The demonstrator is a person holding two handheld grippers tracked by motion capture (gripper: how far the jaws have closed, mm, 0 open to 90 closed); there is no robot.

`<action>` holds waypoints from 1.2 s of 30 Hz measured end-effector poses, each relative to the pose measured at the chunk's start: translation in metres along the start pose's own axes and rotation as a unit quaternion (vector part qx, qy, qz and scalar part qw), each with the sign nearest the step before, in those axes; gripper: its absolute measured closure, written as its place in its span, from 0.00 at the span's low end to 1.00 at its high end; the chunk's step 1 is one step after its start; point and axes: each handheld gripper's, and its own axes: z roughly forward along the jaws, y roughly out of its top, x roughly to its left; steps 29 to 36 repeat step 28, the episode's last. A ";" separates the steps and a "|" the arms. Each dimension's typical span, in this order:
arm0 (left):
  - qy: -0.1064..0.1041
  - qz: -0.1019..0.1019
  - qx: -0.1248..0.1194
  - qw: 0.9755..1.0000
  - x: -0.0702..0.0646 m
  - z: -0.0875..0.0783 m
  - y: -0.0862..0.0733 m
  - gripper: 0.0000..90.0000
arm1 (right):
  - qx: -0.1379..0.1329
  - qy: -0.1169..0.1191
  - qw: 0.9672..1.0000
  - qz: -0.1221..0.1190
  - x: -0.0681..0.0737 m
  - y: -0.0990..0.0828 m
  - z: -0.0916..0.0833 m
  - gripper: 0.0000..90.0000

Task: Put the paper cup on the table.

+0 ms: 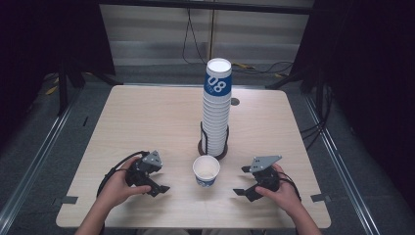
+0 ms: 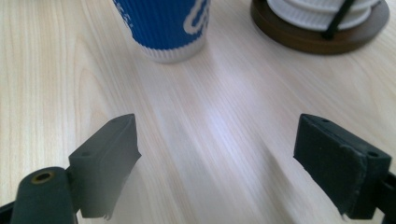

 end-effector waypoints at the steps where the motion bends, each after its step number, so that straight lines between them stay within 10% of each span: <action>1: 0.004 -0.012 -0.010 1.000 0.000 0.001 -0.003 0.18 | 0.001 -0.002 1.000 0.004 -0.001 -0.002 -0.002 0.15; 36: 0.027 -0.042 -0.026 0.998 0.002 -0.008 -0.043 0.18 | -0.004 -0.027 0.999 0.020 -0.012 -0.017 -0.013 0.15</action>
